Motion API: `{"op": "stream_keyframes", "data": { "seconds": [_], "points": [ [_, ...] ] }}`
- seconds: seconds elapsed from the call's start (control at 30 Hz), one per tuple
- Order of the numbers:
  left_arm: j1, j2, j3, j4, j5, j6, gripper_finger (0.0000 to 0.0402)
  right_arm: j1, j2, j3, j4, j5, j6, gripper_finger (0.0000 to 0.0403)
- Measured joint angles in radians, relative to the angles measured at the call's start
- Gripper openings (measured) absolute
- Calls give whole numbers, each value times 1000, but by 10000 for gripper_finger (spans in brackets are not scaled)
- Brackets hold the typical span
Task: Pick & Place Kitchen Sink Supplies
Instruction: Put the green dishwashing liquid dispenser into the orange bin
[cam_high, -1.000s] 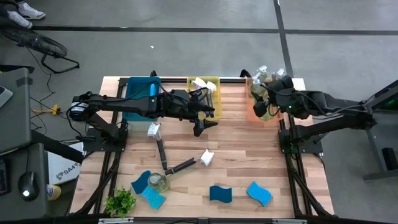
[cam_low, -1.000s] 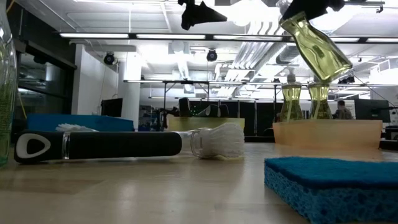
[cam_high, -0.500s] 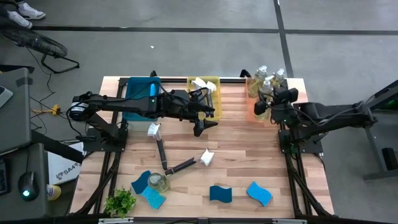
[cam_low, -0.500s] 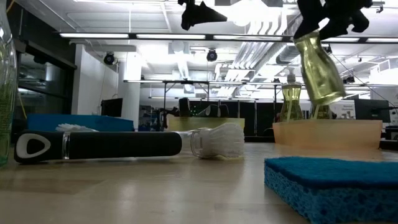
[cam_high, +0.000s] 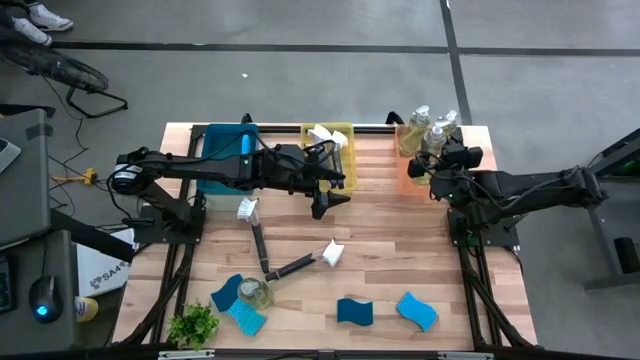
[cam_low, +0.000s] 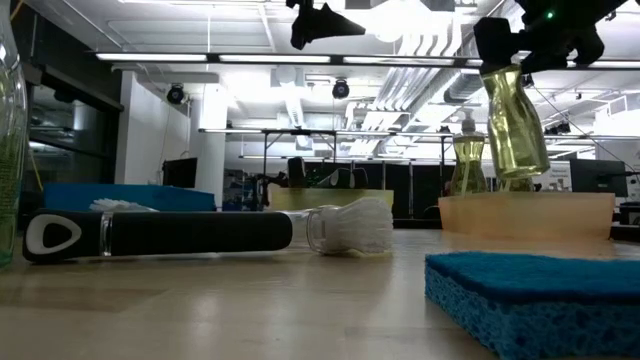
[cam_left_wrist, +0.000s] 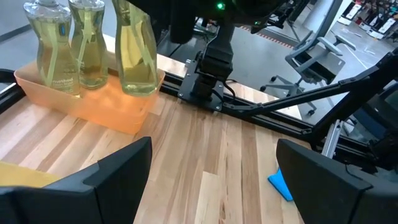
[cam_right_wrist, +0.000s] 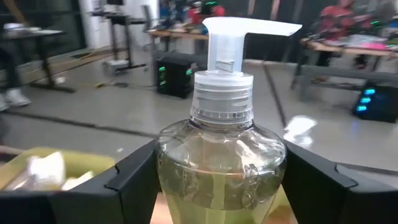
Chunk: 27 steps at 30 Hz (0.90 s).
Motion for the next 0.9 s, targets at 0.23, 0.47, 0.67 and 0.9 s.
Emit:
{"op": "stream_keyframes", "data": {
  "seconds": [0.23,0.47,0.67,0.9],
  "points": [
    [0,0,0,0,0,-4,336,-61,-1,0,-115,34,145,275],
    [0,0,0,-1,-1,-6,336,-64,-1,0,-235,55,259,274],
    [0,0,0,-3,-1,-6,336,-105,-1,-98,-140,54,261,274],
    [0,0,0,-8,-1,-5,336,-165,-3,-202,30,90,211,274]
  ]
}}
